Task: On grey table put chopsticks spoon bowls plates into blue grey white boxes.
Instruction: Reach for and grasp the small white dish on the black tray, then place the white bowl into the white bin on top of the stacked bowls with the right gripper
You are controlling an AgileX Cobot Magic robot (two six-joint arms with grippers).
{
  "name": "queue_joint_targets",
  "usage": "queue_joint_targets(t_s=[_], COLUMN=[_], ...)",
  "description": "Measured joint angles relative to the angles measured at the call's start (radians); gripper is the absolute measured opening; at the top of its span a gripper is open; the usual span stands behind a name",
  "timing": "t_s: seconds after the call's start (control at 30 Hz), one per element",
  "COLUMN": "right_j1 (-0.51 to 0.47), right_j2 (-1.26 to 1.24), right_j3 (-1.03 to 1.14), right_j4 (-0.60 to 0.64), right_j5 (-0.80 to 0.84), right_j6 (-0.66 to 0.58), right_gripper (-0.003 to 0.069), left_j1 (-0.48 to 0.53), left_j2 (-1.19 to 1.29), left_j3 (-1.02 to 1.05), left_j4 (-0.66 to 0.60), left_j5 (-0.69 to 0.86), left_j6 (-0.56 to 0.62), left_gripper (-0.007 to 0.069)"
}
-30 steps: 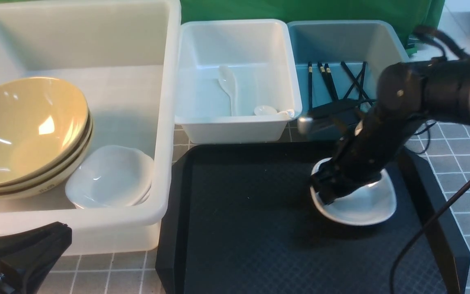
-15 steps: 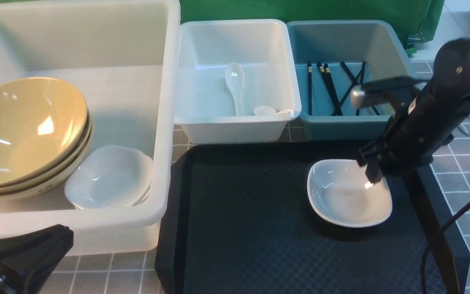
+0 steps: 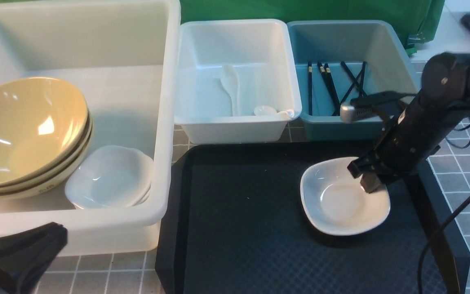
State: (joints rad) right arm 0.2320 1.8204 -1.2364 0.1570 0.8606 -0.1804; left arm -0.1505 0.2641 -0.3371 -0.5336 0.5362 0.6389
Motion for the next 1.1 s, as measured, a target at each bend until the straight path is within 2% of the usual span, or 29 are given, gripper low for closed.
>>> queue_joint_targets(t_s=[0.03, 0.07, 0.2, 0.33, 0.37, 0.4, 0.5, 0.63, 0.7, 0.87, 1.1], right_j1=[0.006, 0.013, 0.069, 0.216, 0.234, 0.261, 0.424, 0.560, 0.605, 0.660, 0.667], right_j2=[-0.054, -0.093, -0.221, -0.265, -0.261, -0.253, -0.148, 0.045, 0.148, 0.414, 0.542], right_j3=[0.001, 0.001, -0.058, -0.253, -0.275, -0.310, -0.515, -0.723, -0.815, -1.036, -1.131], right_j4=[0.011, -0.001, -0.009, -0.008, -0.008, -0.008, -0.002, -0.006, -0.046, -0.170, -0.207], right_j5=[0.026, 0.036, 0.077, 0.086, 0.085, 0.081, 0.042, 0.016, 0.016, 0.053, 0.103], right_j6=[-0.023, -0.034, -0.080, -0.108, -0.108, -0.109, -0.109, -0.113, -0.115, -0.116, -0.099], right_gripper=[0.0079, 0.0066, 0.0061, 0.0061, 0.0061, 0.0061, 0.0061, 0.0061, 0.0061, 0.0062, 0.0067], left_j1=[0.000, 0.000, 0.000, 0.000, 0.000, 0.000, 0.000, 0.000, 0.000, 0.000, 0.000], left_j2=[-0.045, -0.078, -0.166, -0.208, -0.208, -0.208, -0.208, -0.208, -0.208, -0.208, -0.208], left_j3=[-0.002, -0.004, -0.002, 0.035, 0.037, 0.042, 0.052, 0.052, 0.052, 0.053, 0.053], left_j4=[0.029, 0.053, 0.146, 0.265, 0.269, 0.286, 0.315, 0.326, 0.326, 0.326, 0.326], left_j5=[-0.006, -0.017, -0.072, -0.148, -0.150, -0.157, -0.176, -0.181, -0.181, -0.181, -0.181], left_j6=[-0.014, -0.037, -0.146, -0.283, -0.283, -0.307, -0.350, -0.361, -0.362, -0.362, -0.362], left_gripper=[-0.0008, -0.0008, -0.0008, -0.0008, -0.0008, -0.0008, -0.0008, -0.0008, -0.0008, -0.0008, -0.0008])
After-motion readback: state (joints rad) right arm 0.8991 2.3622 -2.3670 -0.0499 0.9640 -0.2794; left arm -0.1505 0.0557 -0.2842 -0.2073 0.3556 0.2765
